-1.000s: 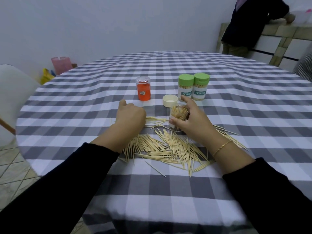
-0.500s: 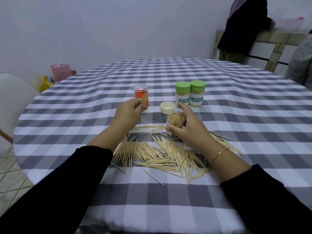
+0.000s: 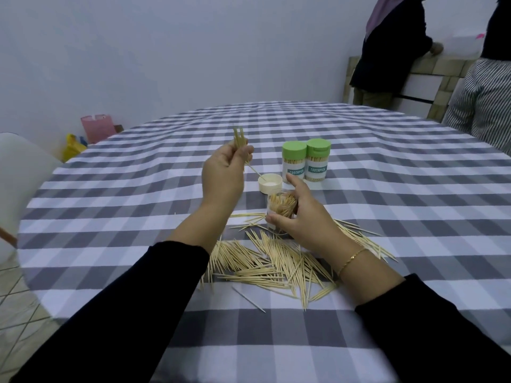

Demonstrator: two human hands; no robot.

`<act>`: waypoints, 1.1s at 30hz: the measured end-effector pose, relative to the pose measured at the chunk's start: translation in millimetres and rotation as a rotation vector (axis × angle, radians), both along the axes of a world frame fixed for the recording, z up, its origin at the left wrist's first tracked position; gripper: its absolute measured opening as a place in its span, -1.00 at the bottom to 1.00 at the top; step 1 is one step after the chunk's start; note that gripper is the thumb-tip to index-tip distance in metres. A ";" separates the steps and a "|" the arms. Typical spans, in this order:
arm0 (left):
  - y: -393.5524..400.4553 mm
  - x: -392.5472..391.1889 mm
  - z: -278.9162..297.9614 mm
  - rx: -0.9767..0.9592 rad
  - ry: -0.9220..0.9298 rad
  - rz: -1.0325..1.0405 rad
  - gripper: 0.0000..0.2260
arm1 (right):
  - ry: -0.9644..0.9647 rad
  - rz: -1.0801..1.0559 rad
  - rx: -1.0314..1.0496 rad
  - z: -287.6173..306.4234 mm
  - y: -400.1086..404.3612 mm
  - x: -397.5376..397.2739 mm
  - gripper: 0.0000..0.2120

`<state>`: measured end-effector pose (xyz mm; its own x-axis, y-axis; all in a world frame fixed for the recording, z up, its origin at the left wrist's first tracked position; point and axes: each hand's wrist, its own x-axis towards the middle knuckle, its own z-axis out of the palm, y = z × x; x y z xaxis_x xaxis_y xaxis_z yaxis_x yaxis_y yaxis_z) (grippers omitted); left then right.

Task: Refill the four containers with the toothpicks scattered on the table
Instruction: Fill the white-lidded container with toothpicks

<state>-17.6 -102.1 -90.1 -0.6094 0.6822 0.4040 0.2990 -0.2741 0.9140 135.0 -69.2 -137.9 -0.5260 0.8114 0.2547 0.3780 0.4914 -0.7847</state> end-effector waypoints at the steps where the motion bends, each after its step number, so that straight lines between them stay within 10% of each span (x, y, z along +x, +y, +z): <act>1: 0.5 5.9 -0.5 0.006 0.042 0.003 -0.90 | 0.009 -0.001 -0.006 -0.5 0.2 -0.4 -0.14; 11: -2.8 30.2 -24.4 0.070 0.432 -0.104 -0.82 | 0.044 -0.001 -0.025 -6.0 4.6 -1.1 -0.08; 33: -4.9 27.9 -33.8 -0.277 0.099 -0.231 -0.85 | 0.062 -0.003 -0.012 -6.4 4.4 -2.2 -0.04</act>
<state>10.3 -107.0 -123.9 -0.3940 0.8889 0.2338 0.3485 -0.0910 0.9329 132.8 -64.7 -144.4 -0.5075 0.8158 0.2772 0.3299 0.4812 -0.8122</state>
